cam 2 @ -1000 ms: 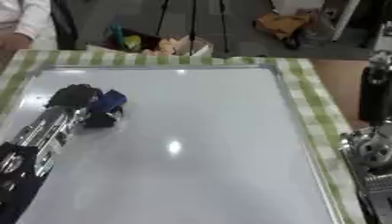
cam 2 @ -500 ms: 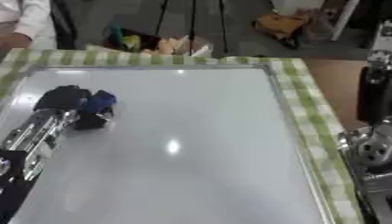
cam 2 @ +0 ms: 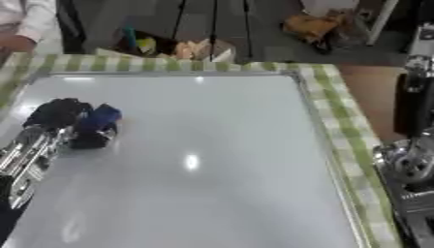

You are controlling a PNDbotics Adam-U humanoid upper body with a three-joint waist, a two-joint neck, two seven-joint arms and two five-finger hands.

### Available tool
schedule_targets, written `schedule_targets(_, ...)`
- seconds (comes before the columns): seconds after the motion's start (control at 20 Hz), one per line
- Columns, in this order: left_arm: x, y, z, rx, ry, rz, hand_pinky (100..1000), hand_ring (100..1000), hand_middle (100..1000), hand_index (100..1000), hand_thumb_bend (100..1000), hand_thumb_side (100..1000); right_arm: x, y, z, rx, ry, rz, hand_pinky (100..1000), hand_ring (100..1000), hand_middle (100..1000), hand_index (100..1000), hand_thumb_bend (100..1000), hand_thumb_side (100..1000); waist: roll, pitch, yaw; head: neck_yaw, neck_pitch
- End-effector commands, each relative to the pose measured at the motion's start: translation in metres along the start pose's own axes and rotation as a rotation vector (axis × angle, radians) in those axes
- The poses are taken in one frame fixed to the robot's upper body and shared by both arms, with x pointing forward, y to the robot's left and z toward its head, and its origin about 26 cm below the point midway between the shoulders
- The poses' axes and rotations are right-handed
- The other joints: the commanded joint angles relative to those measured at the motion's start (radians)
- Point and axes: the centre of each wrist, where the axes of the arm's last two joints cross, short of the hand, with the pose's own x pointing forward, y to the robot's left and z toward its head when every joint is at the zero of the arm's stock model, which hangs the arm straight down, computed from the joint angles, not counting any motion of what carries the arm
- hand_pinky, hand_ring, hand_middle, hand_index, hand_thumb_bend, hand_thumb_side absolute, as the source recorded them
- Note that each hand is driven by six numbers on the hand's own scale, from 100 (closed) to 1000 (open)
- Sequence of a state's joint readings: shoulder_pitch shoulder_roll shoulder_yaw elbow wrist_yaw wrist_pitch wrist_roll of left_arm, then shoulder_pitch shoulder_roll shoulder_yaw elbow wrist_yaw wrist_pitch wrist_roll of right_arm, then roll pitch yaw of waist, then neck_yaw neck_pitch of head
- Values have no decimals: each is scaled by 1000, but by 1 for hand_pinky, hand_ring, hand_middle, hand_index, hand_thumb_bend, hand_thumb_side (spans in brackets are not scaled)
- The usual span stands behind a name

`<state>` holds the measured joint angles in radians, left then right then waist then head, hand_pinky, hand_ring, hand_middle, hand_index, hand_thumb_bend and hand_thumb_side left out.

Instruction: Wipe the whiteboard clean with a brush.

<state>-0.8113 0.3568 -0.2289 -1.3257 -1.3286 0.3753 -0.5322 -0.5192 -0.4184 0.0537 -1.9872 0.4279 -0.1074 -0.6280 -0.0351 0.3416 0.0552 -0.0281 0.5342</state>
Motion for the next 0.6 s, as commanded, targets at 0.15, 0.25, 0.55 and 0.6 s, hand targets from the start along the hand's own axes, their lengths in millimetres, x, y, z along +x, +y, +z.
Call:
schedule_targets(0.15,-4,16,14,9,-81,-33,100,304,381,702,100,805,2,-5,-8,-10,-31,11,813,856,723,812,100,1000,2,-18,1,-1,-10)
schedule_targets(0.25,-3,18,19,-3,-112,-37,100,305,382,702,100,808,2,-5,-8,-11,-32,11,813,855,723,812,100,1000,1,-17,0,0,-11)
schedule_targets(0.55,-2,20,36,-21,-190,-45,100,312,390,710,100,823,2,-5,-8,-13,-34,14,813,855,723,812,100,1000,2,-18,-1,0,-12)
schedule_targets(0.6,-1,20,40,-23,-200,-43,100,317,394,716,100,833,2,-6,-8,-12,-34,15,813,855,723,812,100,1000,2,-18,-1,-1,-11)
